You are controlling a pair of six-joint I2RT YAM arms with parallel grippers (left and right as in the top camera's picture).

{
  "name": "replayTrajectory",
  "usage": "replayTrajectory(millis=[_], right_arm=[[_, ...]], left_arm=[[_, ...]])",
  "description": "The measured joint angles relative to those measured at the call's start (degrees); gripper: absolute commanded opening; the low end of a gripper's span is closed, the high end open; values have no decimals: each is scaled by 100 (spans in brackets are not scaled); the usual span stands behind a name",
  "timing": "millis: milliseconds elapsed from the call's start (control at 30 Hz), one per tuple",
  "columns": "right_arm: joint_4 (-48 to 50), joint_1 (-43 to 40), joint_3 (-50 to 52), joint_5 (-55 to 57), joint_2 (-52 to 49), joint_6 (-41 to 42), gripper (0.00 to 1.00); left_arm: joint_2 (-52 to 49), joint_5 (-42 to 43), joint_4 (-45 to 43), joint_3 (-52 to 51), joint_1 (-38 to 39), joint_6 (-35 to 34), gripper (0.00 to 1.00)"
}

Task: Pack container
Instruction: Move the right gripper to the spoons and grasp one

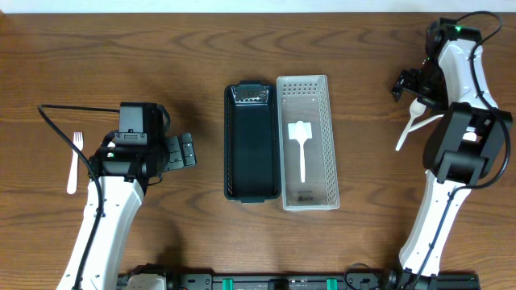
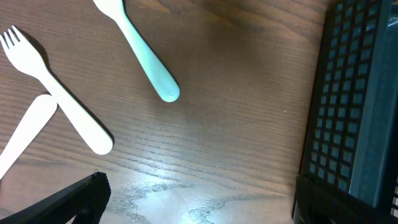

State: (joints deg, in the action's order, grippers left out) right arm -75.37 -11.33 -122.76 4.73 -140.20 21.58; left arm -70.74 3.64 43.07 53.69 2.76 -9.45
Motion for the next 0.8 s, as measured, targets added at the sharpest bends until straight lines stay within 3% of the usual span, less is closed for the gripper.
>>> replayTrajectory(millis=[667,800], right_arm=[[216,55,271,-382,-149,-306,92],[376,55,446,-463,-66,-332,84]], left_arm=[[0,0,-46,0,0,0,98],[0,0,-46,0,0,2,98]])
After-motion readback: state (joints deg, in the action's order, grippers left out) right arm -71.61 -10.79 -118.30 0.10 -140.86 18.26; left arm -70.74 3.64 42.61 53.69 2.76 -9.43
